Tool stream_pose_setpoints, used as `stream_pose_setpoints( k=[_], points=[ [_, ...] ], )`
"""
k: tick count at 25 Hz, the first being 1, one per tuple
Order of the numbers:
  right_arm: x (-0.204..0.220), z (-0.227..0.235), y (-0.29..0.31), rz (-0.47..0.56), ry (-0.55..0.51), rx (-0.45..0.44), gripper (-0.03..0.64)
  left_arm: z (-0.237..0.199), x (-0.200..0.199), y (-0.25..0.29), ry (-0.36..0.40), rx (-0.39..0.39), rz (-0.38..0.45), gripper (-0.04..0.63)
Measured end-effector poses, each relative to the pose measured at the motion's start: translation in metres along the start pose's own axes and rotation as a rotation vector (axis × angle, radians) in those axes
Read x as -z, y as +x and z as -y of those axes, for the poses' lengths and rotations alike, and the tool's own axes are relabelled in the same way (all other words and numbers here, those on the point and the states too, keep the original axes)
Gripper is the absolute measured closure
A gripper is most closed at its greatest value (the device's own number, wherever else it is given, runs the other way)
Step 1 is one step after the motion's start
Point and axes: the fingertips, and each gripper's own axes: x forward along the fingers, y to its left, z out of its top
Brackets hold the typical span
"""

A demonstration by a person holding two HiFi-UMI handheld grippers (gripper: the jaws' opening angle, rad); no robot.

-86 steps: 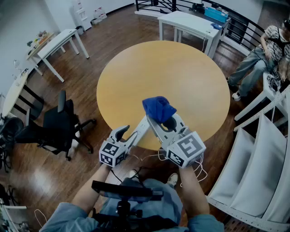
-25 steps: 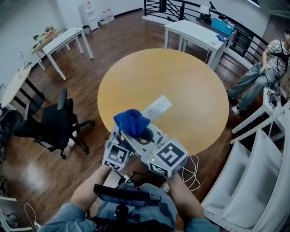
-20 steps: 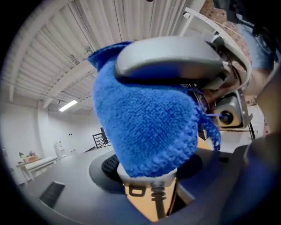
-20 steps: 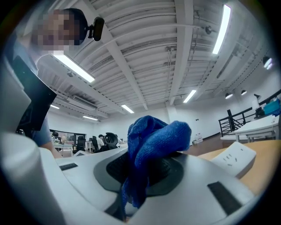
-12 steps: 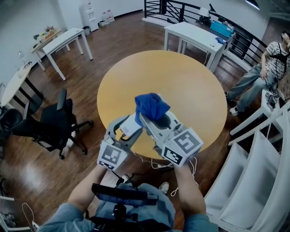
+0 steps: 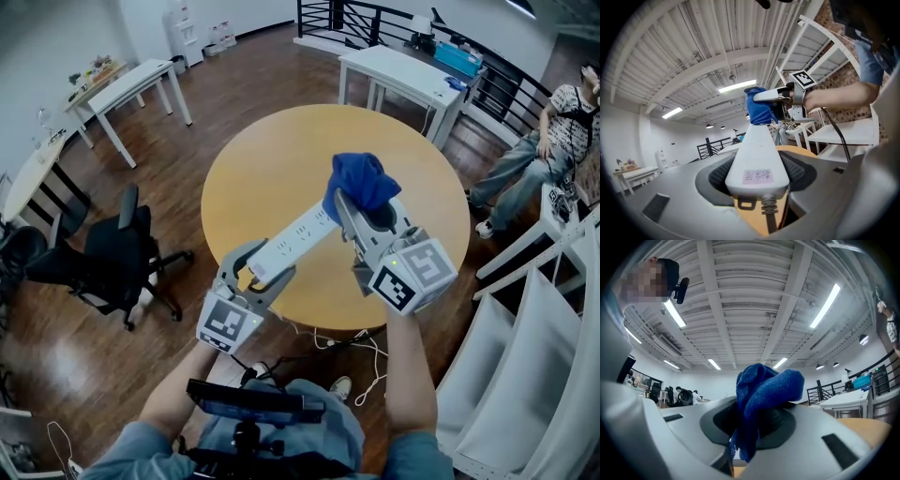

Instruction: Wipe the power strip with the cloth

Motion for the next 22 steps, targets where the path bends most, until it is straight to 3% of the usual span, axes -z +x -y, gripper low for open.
stream_pose_setpoints(
  k=[8,12,16,22],
  points=[
    [-0.014,0.010,0.007,0.021,-0.059,0.038,0.552,-0.007,-0.015,0.015,0.024,0.019,0.011,0.302],
    [-0.007,-0.010,0.011,0.010,-0.064,-0.010,0.552,-0.007,-0.015,0.020,0.057,0.023,0.019,0.302],
    [0.004,-0.035,0.016,0.001,-0.043,-0.069,0.552,-0.008,-0.015,0.023,0.009,0.009,-0.009,0.302],
    [0.020,-0.079,0.026,-0.004,-0.010,-0.161,0.552,-0.015,-0.012,0.023,0.001,0.002,-0.018,0.302]
  ],
)
